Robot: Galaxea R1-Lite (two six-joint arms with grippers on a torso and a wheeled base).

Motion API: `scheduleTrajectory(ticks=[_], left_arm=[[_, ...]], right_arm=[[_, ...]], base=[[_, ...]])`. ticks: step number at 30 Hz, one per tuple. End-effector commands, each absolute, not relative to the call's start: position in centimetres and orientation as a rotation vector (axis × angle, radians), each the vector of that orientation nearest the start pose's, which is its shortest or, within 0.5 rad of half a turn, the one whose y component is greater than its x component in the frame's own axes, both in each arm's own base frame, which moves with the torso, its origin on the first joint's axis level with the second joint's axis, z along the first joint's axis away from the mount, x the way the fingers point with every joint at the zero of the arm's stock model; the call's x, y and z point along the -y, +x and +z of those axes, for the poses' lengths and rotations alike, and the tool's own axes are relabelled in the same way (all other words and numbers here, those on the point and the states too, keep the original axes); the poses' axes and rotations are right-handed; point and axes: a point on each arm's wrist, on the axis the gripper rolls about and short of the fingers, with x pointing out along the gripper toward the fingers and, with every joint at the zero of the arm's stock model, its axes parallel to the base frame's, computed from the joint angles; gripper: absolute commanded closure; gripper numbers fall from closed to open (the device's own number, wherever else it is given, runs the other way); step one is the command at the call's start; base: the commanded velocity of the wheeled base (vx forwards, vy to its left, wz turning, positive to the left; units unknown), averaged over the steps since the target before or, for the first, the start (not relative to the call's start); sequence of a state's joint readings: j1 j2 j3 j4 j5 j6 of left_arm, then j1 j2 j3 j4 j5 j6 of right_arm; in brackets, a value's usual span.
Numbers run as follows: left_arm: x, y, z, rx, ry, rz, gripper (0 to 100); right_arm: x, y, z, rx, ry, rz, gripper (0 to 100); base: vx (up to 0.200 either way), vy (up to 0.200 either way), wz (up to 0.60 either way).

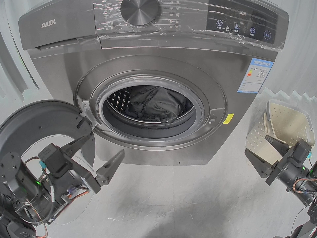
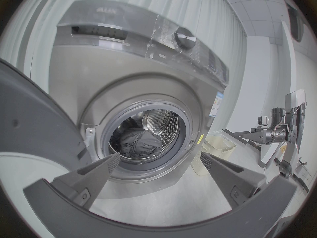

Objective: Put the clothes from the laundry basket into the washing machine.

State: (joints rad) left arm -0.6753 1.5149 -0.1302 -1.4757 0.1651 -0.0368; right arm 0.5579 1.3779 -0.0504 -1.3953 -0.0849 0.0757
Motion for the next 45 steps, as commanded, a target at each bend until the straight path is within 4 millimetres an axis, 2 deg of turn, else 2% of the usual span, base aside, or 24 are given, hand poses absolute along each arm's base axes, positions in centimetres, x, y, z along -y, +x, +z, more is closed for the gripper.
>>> scheduleTrajectory(ticks=[1,8,13,16,17,18,19,21,24,28,29,30,34,39,45], left_arm=[[9.4,13.5,16.0,0.134,-0.086,-0.466,0],[7.4,12.1,15.6,0.138,-0.072,-0.422,0],[6.0,10.3,16.0,0.130,-0.067,-0.404,0],[5.2,9.1,15.8,0.105,-0.052,-0.401,0],[5.2,9.1,15.8,0.105,-0.052,-0.401,0],[4.6,8.1,15.7,0.099,-0.050,-0.399,0],[4.3,7.6,15.6,0.096,-0.049,-0.396,0],[3.9,7.1,15.5,0.095,-0.048,-0.388,0],[2.5,6.0,14.8,0.058,-0.027,-0.284,0],[0.8,3.1,13.7,0.082,-0.036,-0.205,0],[0.8,3.1,13.7,0.082,-0.036,-0.205,0],[0.3,1.9,12.8,0.072,-0.033,-0.155,0],[-0.2,-0.5,11.0,0.097,-0.023,-0.138,0],[-0.1,-1.6,9.4,0.076,-0.011,-0.103,0],[0.1,-1.9,8.9,0.071,0.018,-0.018,0]], right_arm=[[-6.0,12.4,15.2,0.080,0.099,0.383,0],[-3.8,10.4,15.3,0.063,0.067,0.285,0],[-1.5,5.8,14.1,0.009,0.028,0.200,0],[-0.8,4.0,13.2,-0.011,0.026,0.169,0],[-0.8,4.0,13.2,-0.011,0.026,0.169,0],[-0.4,2.6,12.6,0.004,0.030,0.152,0],[-0.3,2.0,12.3,0.009,0.031,0.143,0],[-0.1,1.4,11.9,0.010,0.031,0.135,0],[0.2,0.0,10.8,0.023,0.031,0.099,0],[0.3,-1.0,10.0,0.046,0.032,0.067,0],[0.3,-1.0,10.0,0.046,0.032,0.067,0],[0.3,-1.4,9.3,0.042,0.032,0.059,0],[0.4,-1.5,8.8,0.011,0.052,0.046,0],[0.5,-1.5,8.3,-0.038,0.047,0.002,0],[0.7,-1.6,8.3,-0.037,0.043,-0.082,0]], base=[[-0.200,0.000,0.00],[-0.200,0.000,0.00],[-0.200,0.000,0.00],[-0.200,0.000,0.00],[-0.200,0.000,0.00],[-0.200,0.000,0.00],[-0.200,0.000,0.00],[-0.100,0.000,0.00],[0.000,0.000,0.00],[0.000,0.000,0.00],[0.000,0.000,0.00],[-0.200,0.200,0.00],[-0.200,0.200,0.00],[-0.200,0.200,0.00],[-0.067,0.067,0.00]])
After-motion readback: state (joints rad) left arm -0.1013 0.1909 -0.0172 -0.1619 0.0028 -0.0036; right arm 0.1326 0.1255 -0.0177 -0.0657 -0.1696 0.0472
